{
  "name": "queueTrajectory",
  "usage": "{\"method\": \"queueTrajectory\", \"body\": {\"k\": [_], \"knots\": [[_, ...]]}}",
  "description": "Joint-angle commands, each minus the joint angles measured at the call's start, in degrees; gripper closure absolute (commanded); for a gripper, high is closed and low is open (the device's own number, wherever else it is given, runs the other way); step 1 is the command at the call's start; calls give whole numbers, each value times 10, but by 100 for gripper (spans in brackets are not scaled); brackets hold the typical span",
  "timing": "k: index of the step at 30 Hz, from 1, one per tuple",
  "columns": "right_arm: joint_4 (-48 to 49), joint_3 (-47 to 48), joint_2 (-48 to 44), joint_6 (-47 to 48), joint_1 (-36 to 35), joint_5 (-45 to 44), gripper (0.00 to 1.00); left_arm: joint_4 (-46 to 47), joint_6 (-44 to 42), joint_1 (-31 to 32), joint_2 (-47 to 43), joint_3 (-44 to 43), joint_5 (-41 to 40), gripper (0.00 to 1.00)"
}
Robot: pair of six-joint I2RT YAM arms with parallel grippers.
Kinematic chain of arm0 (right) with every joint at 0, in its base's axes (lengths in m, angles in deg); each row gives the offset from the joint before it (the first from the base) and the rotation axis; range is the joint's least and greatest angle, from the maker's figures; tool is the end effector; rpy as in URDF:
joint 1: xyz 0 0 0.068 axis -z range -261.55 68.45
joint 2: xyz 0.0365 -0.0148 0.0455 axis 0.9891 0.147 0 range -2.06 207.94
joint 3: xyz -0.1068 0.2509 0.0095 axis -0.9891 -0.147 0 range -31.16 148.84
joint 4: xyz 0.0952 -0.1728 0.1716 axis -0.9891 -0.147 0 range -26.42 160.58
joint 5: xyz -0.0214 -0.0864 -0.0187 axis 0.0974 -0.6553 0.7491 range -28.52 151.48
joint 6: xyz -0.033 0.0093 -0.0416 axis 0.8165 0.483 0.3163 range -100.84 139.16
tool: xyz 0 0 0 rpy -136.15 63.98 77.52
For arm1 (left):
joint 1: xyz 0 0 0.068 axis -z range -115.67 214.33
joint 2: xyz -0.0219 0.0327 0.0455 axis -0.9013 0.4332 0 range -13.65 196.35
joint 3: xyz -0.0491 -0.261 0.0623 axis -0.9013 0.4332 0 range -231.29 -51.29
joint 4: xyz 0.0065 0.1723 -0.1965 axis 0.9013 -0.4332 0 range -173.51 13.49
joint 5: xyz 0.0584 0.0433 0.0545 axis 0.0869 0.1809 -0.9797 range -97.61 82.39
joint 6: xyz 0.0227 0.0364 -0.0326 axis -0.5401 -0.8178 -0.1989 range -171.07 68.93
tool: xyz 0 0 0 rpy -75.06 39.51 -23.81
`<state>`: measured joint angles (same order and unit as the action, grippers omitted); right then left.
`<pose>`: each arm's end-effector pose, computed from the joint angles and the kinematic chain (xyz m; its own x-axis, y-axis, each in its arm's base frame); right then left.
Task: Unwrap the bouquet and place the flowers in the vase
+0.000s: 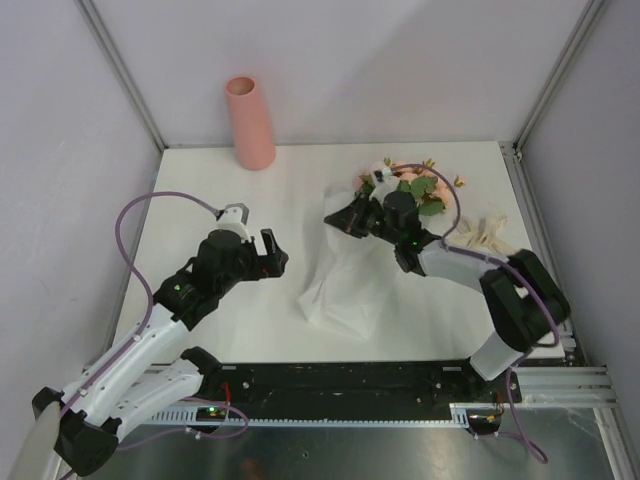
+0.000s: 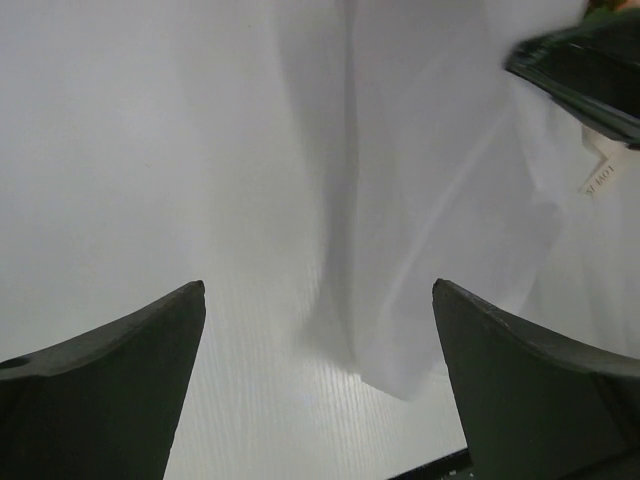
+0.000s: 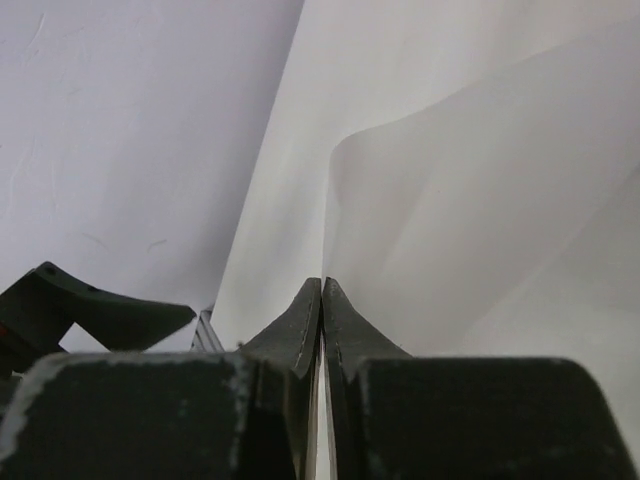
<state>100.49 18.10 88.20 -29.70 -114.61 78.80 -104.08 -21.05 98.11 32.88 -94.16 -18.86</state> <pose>0.2888 0.2008 0.2413 -0.6828 0.4134 -0.6024 -0.3823 0.5005 0.7768 0.1533 -0.0942 0.2929 -0.5766 -0.2048 -0.7910 0.1366 0.9303 -0.3404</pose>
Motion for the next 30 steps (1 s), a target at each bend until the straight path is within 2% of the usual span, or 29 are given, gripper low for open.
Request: {"method": "queueTrajectory", "body": {"k": [1,4,7,10,18,21,26,30], "knots": [[68,79,76,-22,-30,31,88,3,10,-13,3,-15,61,0],[58,111,102,-32,-39,46,71,7,10,-15,5,-19,76,0],[25,125,101,-32,-39,54,46,8,9,-18,7,-23,79,0],[-37,128,70,-13,-35,51,32,8,12,-25,11,-29,80,0],[-258,127,-40,68,-27,-51,23,13,2,-42,80,-58,89,0],[-313,127,-73,96,-27,-80,21,24,-15,-45,114,-76,134,0],[-343,121,-115,117,-20,-90,20,52,-43,-45,166,-107,251,0],[-334,106,-132,123,-18,-86,21,53,-50,-45,197,-116,229,2]]}}
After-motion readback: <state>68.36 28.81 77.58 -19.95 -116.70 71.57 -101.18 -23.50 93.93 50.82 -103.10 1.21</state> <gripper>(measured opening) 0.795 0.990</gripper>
